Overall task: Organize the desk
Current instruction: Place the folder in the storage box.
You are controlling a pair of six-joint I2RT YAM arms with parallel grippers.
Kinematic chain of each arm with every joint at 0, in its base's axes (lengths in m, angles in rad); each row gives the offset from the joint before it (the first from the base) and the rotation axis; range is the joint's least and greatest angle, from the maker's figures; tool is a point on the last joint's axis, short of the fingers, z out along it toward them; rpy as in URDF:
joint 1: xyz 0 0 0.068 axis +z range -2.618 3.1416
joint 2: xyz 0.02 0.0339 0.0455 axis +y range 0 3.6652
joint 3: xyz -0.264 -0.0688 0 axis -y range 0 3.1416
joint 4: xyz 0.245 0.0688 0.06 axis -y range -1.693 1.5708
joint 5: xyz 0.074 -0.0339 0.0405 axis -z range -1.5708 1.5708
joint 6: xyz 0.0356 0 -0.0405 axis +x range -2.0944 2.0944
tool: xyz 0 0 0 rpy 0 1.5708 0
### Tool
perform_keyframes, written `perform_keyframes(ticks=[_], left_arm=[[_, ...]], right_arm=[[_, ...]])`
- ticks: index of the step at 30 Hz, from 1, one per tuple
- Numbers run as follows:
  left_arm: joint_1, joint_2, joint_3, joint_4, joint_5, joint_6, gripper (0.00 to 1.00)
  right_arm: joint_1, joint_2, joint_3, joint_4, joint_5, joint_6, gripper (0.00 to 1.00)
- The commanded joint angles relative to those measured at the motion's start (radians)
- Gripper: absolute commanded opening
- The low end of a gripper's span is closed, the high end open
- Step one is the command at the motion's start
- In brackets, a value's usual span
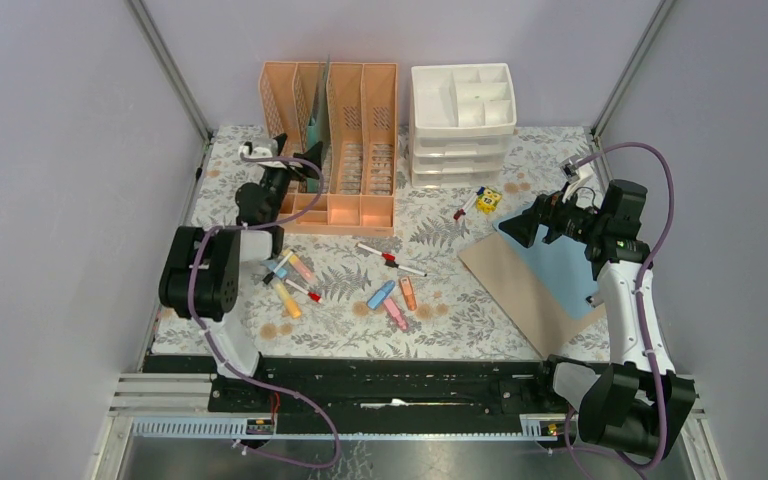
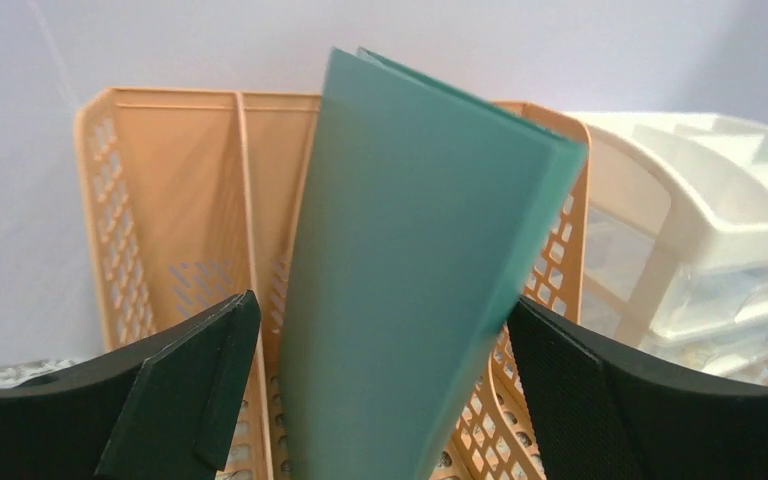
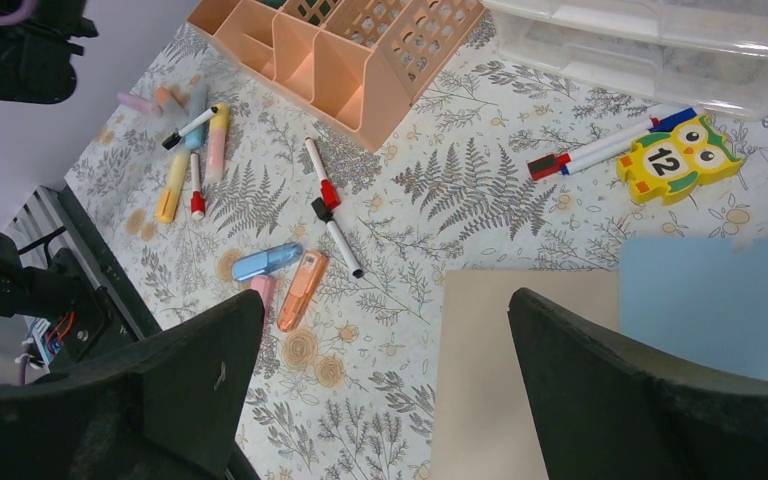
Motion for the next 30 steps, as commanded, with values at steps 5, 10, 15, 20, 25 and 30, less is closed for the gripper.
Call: perform_keyframes(ticks=[5,10,15,20,25,30], left_arm=[[0.003,-0.38,-0.058,-0.382,-0.179,-0.203,0.99],[0.002,-0.551,-0.092,-0.688,-0.109,-0.386,0.99],[0.002,-0.657,-0.168,-0.783,0.089,-0.533,0.99],[-0.015,-0.747,-0.248,-0.81,0.237,-0.604,0.99],[-0.181,-0.855,-0.287,-0.903,0.213,-0.552,0.99],[-0.42,-0.875,-0.289,-0.95,0.11,-0.499,0.99]], right_arm=[[-0.006,-0.02,0.009,0.003,0.004,-0.053,1.0],[-0.006,-0.023,0.019,-0.029,0.034,-0.092,1.0],[-0.007,-0.015,0.029,-0.059,0.055,-0.125,1.0],[-0.011,-0.014,0.031,-0.059,0.055,-0.125,1.0],[-0.015,-0.019,0.029,-0.059,0.055,-0.125,1.0],[-0.015,-0.024,0.028,-0.081,0.092,-0.167,1.0]])
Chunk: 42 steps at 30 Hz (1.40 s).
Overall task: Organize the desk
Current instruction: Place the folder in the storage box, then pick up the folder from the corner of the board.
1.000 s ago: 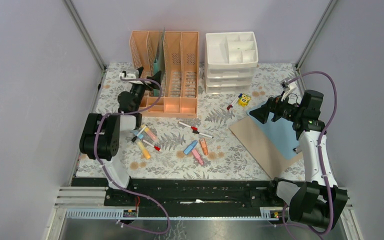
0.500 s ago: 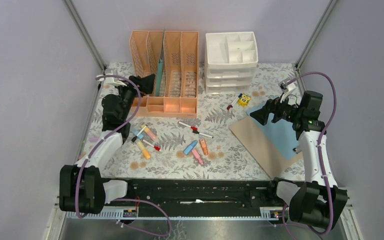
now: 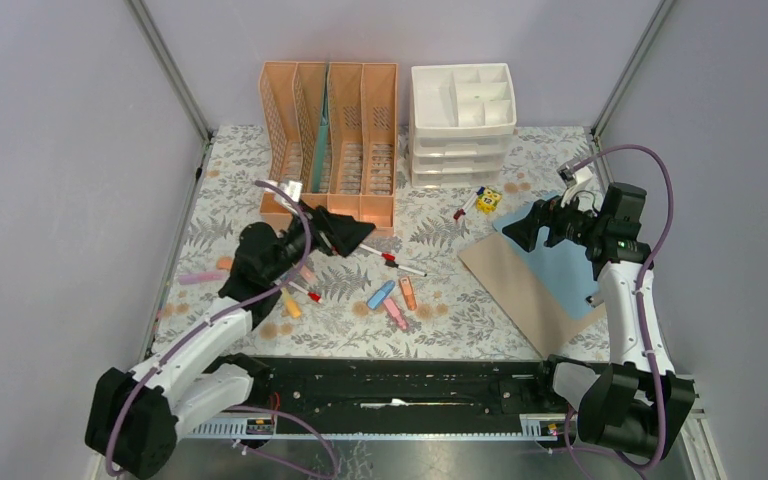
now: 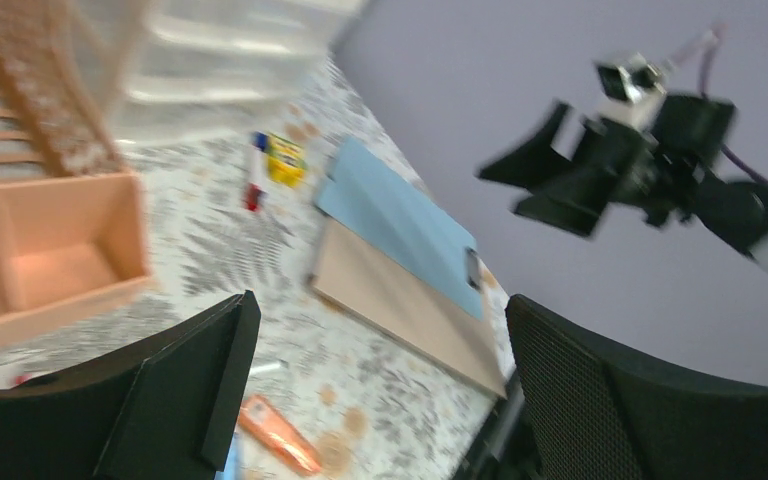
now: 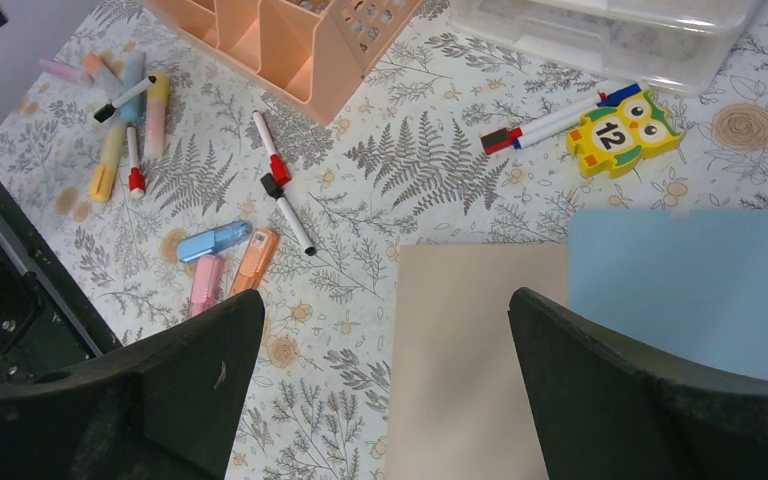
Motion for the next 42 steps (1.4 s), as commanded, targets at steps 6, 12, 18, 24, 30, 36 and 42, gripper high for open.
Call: perform_keyframes(ticks=[6,12,18,24,30,36,42], left_arm=[[-0.373,0.161,0.086,-0.006,-0.146,0.086,0.99],[-0.45,0.451,0.202,0.111,-0.131,0.072,0.99],[-0.453,0.75,0.371,0.154,-0.072,0.049,0.99],[-0.451,0.958,0.582,0.049,-0.068,0.075,0.99],[-0.451,1.112,0.781,-0.136,-0.056,0.136,0.98],[-0.445,1.212,0.924,-0.271,-0.015,0.185,0.93],[-0.435,1.274,1.011,-0.33,-0.004,0.194,0.84]], right_arm=[[-0.007,-0.006,0.027,-0.013,0.016,-0.042,1.0],[-0.007,0.006,0.026,-0.013,0.008,-0.038,1.0],[-0.007,0.001,0.025,-0.013,0.014,-0.041,1.0],[-0.007,0.007,0.026,-0.013,0.013,-0.041,1.0],[-0.007,0.004,0.026,-0.013,0.01,-0.039,1.0],[-0.006,0.0,0.027,-0.013,0.005,-0.039,1.0],[-0.007,0.0,0.026,-0.013,0.005,-0.039,1.0]])
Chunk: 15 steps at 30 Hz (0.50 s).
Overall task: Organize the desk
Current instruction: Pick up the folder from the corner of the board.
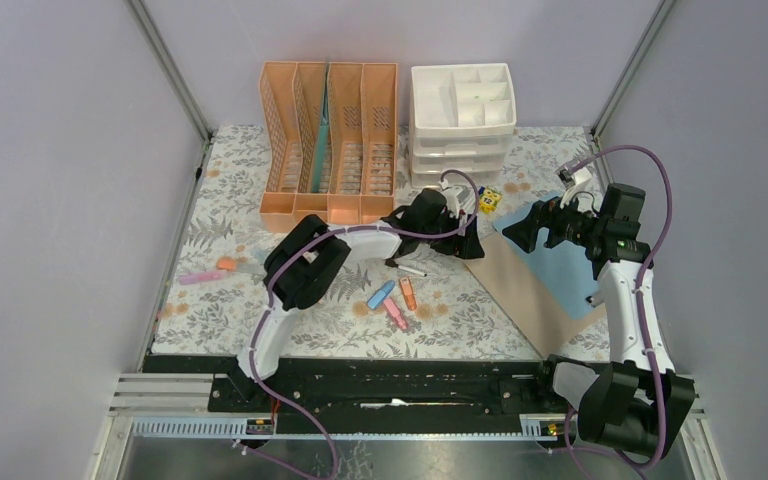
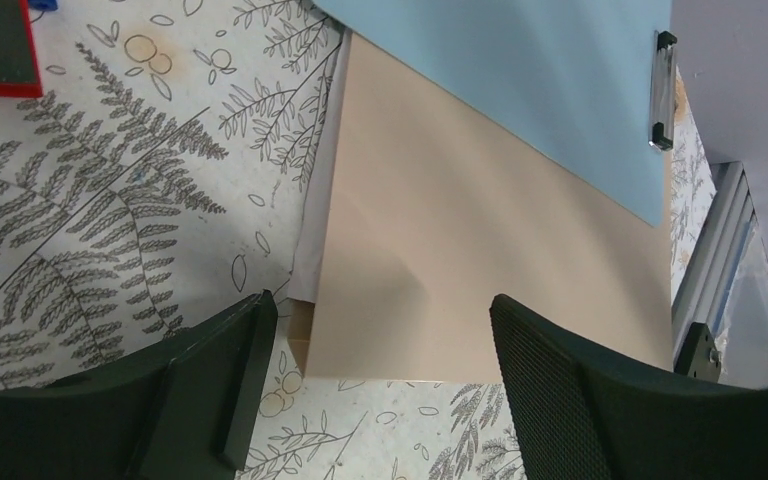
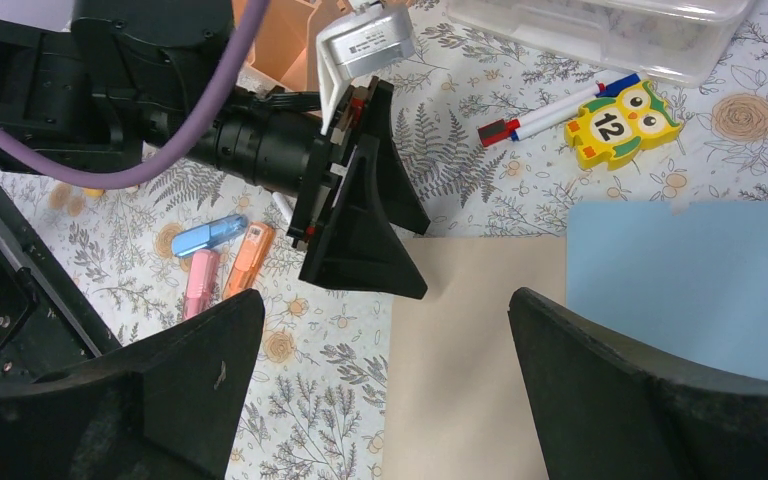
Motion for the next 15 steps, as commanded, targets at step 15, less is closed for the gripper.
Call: perform_keyframes(ticks=[15], left_arm=[[0.024,0.069,0.131,-0.054,0.109,-0.037,0.71]], right_arm=[[-0.006,-0.001,0.026,0.008,-0.015,-0.012,1.0]])
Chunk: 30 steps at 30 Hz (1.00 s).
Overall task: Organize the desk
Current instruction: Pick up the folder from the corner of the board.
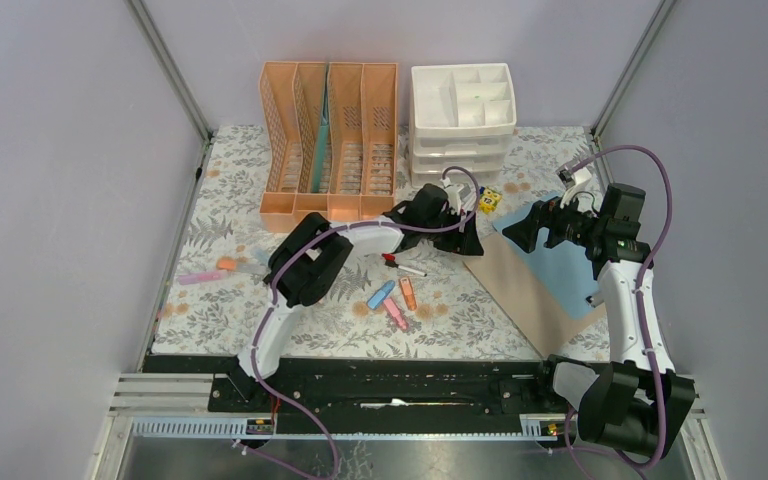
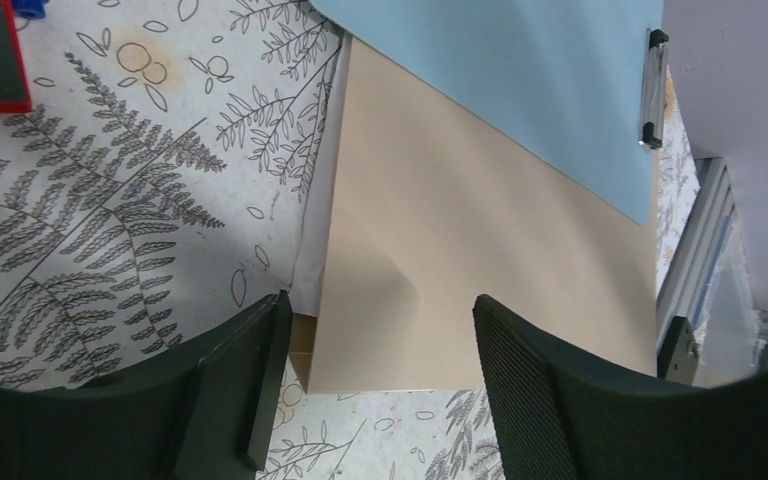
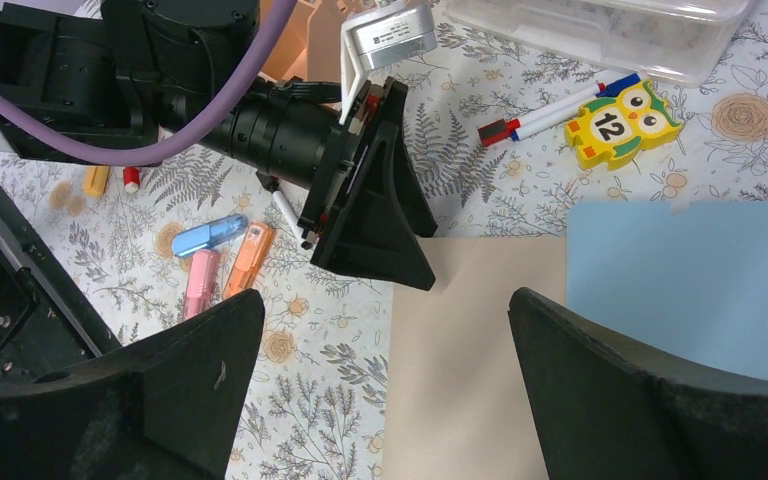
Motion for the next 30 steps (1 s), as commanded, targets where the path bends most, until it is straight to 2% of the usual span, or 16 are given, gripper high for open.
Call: perform_keyframes(ticks=[1,4,18,28,30], left_arm=[[0.012,0.028,0.055,0.026,0.068,-0.051,0.69],[0.017,0.048,0.076,0.016,0.085,-0.076,0.63],[0.033,0.094,0.084,0.047,0.127,-0.187,0.5],[0.031,0.106,0.087,0.028,0.14,-0.203,0.33],[0.032,0.103,0.086,0.024,0.139,-0.201,0.27]], right_arm=[[-0.006,0.0,0.026,0.008,-0.016,-0.012,1.0],[-0.006,-0.001,0.026,0.008,-0.016,-0.012,1.0],[-0.006,-0.004,0.027,0.008,-0.025,-0.011,1.0],[-0.006,-0.003,0.026,0.008,-0.027,-0.01,1.0],[-0.006,-0.005,0.026,0.008,-0.028,-0.009,1.0]])
